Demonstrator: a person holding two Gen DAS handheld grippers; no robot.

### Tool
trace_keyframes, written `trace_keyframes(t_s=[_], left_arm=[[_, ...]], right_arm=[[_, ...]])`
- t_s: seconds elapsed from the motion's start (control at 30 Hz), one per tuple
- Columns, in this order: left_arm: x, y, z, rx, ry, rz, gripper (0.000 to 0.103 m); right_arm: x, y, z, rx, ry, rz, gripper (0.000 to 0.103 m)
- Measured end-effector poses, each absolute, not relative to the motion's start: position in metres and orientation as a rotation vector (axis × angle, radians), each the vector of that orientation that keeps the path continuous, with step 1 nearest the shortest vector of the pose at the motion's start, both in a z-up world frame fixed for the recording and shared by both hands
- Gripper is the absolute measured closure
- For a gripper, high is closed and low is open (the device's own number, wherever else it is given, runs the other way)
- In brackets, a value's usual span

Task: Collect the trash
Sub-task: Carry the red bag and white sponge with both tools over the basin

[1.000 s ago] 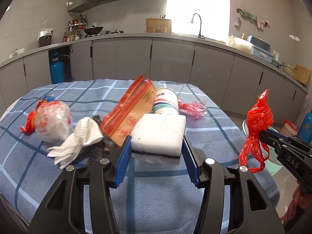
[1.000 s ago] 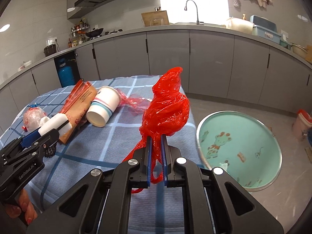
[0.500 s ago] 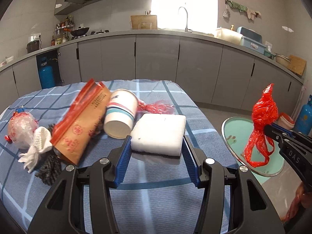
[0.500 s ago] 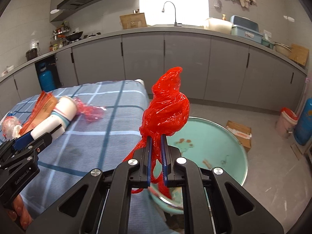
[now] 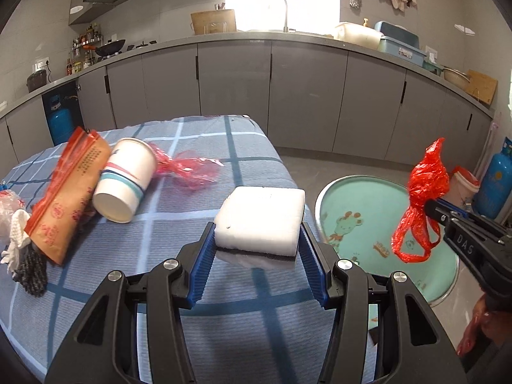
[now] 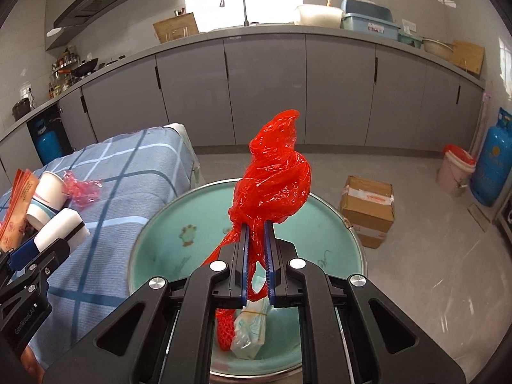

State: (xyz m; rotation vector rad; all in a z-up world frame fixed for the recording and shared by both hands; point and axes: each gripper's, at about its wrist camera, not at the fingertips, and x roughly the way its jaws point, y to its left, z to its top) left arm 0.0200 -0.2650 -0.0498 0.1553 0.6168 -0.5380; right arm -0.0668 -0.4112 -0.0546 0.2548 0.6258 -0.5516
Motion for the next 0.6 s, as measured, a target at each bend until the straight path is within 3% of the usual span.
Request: trace_keyframes(t_s=[0.6], left_arm=[[0.022, -0.349, -0.06, 0.219, 0.66, -0.643, 0.05]], right_arm=[[-0.08, -0.438, -0.073, 0.324, 0.69, -0.539, 0.093]])
